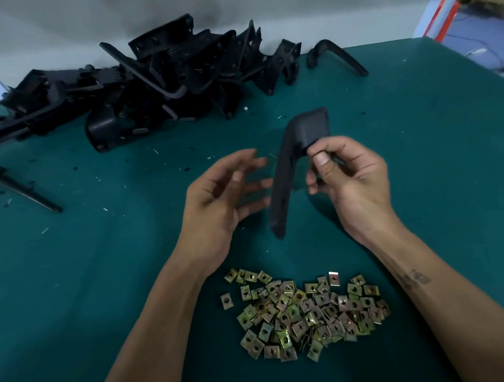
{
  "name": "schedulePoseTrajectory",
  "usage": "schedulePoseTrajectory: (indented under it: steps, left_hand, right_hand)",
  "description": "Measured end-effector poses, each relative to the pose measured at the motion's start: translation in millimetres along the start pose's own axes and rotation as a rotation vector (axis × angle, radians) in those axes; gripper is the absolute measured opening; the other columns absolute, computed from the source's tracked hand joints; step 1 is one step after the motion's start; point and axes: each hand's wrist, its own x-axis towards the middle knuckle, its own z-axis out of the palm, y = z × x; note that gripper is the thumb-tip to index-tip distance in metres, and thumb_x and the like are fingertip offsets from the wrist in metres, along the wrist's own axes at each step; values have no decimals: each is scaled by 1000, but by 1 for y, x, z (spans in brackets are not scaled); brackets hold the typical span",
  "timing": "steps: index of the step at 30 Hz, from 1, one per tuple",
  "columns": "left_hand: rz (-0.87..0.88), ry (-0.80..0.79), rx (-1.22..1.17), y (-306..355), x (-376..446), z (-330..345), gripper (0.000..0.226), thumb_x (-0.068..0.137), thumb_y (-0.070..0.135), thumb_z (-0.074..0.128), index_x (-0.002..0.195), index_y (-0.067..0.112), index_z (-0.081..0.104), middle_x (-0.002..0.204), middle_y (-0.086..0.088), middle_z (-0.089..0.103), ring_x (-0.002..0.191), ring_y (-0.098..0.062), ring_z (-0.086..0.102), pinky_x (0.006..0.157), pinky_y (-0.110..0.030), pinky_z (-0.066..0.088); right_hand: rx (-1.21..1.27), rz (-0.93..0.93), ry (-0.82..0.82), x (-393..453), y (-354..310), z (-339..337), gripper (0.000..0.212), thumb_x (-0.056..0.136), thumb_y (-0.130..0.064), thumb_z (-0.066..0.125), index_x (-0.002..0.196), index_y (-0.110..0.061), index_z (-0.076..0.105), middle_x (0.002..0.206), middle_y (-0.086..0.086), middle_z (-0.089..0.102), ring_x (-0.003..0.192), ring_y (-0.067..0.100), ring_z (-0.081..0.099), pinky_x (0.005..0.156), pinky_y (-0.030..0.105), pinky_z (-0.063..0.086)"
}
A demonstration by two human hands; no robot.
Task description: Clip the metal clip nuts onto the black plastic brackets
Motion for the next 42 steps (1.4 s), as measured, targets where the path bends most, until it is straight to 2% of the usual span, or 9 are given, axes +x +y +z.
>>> schedulePoseTrajectory:
  steps: [3, 6, 8, 11, 13, 18, 25, 30, 42]
  left_hand:
    - [-218, -96, -85, 4, -2, -5, 51, 90, 48, 66, 127, 14, 64, 124, -16, 68, 104, -33, 70, 78, -43, 60]
    - [-191, -124, -6, 4, -3, -2, 23, 91, 29, 70, 108, 13, 71, 93, -10, 70, 75, -21, 68, 56, -29, 54]
    - [-156, -19, -23, 6, -2, -4, 5, 95, 12, 63, 98, 11, 67, 81, -7, 65, 58, -16, 56, 47, -24, 45]
    - [-181, 5, -151, 12, -1, -8, 6, 99, 5, 52, 96, 8, 56, 81, -8, 61, 52, -14, 46, 43, -21, 38]
    - [-219, -19, -193, 13, -1, -8, 9, 100, 2, 47, 95, 9, 51, 80, -6, 57, 50, -12, 42, 40, -20, 36]
    - [-270, -48, -153, 12, -1, -5, 12, 100, 1, 47, 92, 10, 48, 77, -3, 52, 49, -11, 36, 38, -21, 33]
    - [-206, -83, -5, 10, -3, -1, 18, 98, 17, 61, 87, 10, 48, 71, -2, 44, 46, -11, 35, 39, -21, 32]
    - [-204, -56, 15, 9, -3, 0, 23, 89, 26, 69, 82, 14, 52, 68, -1, 43, 45, -12, 35, 40, -21, 32]
    - [-208, -87, 10, 8, -3, 1, 19, 90, 26, 69, 86, 14, 55, 68, 0, 43, 45, -11, 34, 39, -21, 31]
  right_hand:
    - [-280, -168, -215, -9, 1, 5, 22, 95, 5, 61, 96, -15, 72, 91, 8, 60, 79, 21, 61, 70, 31, 52]
    - [-329, -202, -356, -16, 1, 16, 19, 93, 1, 68, 97, -15, 76, 110, 12, 48, 99, 21, 59, 89, 32, 52]
    - [-297, -233, -262, -14, -2, 16, 22, 90, 0, 72, 98, -19, 77, 105, 13, 46, 104, 18, 51, 95, 29, 47]
    - [-57, -143, -48, -7, -9, 3, 20, 91, -8, 70, 98, -23, 80, 76, 3, 62, 76, 13, 53, 78, 26, 49]
    - [140, 3, -47, -6, -12, -5, 14, 92, -12, 65, 99, -15, 77, 61, 0, 57, 61, 16, 48, 69, 31, 52]
    - [273, 149, -198, -7, -11, -7, 10, 97, -6, 55, 99, 1, 63, 80, 15, 65, 73, 25, 60, 74, 37, 57]
    - [141, 120, -190, -3, -7, -9, 24, 91, -3, 65, 114, -8, 58, 72, 8, 72, 64, 20, 66, 65, 29, 56]
    - [163, 123, -189, -6, -8, -9, 16, 86, -7, 71, 100, -7, 78, 81, 13, 74, 69, 21, 68, 70, 28, 57]
    - [133, 157, -203, -9, -11, -2, 12, 88, -6, 65, 95, -9, 75, 76, 9, 67, 68, 20, 60, 64, 30, 54]
